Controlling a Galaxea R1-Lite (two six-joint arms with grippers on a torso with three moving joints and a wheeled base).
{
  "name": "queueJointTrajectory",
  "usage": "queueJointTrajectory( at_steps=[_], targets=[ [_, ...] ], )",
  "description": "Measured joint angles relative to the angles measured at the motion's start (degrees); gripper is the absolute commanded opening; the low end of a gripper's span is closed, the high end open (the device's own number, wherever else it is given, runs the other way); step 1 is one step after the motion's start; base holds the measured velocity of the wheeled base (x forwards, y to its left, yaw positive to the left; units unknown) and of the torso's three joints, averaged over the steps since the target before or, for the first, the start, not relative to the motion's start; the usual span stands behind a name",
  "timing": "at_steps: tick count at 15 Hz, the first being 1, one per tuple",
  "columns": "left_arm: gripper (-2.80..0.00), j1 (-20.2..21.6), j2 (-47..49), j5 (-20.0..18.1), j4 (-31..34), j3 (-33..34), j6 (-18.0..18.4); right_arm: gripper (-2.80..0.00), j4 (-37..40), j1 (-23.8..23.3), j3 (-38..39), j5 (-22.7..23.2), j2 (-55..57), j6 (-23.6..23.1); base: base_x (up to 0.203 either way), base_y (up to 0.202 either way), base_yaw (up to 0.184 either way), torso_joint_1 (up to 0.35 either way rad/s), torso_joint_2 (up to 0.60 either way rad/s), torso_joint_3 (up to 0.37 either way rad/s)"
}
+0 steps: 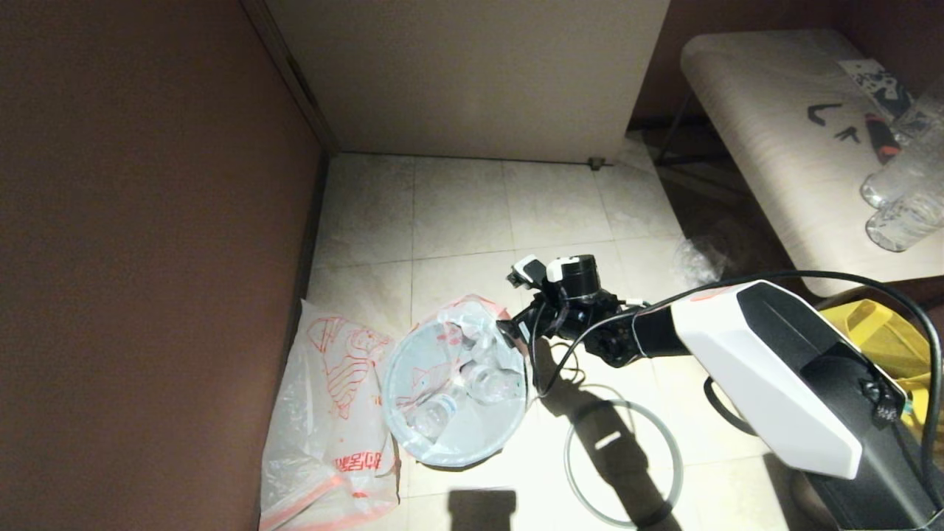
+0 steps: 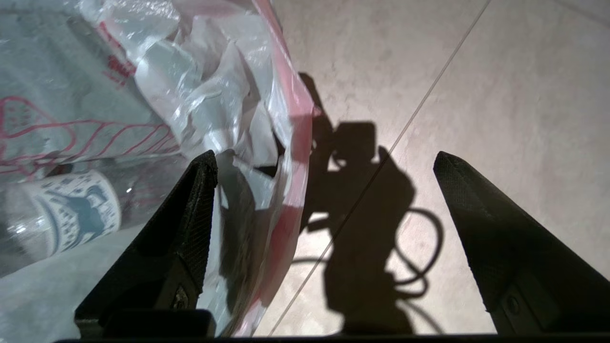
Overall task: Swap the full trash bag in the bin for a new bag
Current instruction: Place the trash bag on the floor
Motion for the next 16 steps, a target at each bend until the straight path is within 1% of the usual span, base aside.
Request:
queueJointTrajectory(
  at_steps=[1,4,5,8,11,14,16],
  targets=[
    [-2.8,0.0,0.0,0.0,0.01,0.0,0.01,-2.8,-0.2,-0.2,2.99,0.34,-1.85,1.57,0.0,0.0,0.0,0.0,0.0,0.0],
    [-2.8,0.0,0.0,-0.03,0.01,0.0,0.02,-2.8,-3.97,-0.38,12.97,2.12,-7.16,8.43,0.0,0.0,0.0,0.0,0.0,0.0],
    [-2.8,0.0,0.0,0.0,0.01,0.0,0.02,-2.8,-5.5,-0.27,16.01,2.33,-8.5,9.7,0.0,0.0,0.0,0.0,0.0,0.0],
    [-2.8,0.0,0.0,0.02,0.01,0.0,0.02,-2.8,-6.58,-0.54,20.62,1.99,-9.13,10.36,0.0,0.0,0.0,0.0,0.0,0.0],
    [-2.8,0.0,0.0,0.0,0.0,0.0,0.02,-2.8,-6.99,-0.85,21.26,-0.75,-6.03,10.39,0.0,0.0,0.0,0.0,0.0,0.0],
    [-2.8,0.0,0.0,0.0,-0.02,0.0,0.02,-2.8,-7.08,0.28,21.0,-1.38,-3.27,10.27,0.0,0.0,0.0,0.0,0.0,0.0],
    [-2.8,0.0,0.0,0.0,0.0,0.0,0.02,-2.8,-6.73,1.59,22.24,-1.51,-2.86,10.4,0.0,0.0,0.0,0.0,0.0,0.0]
  ],
)
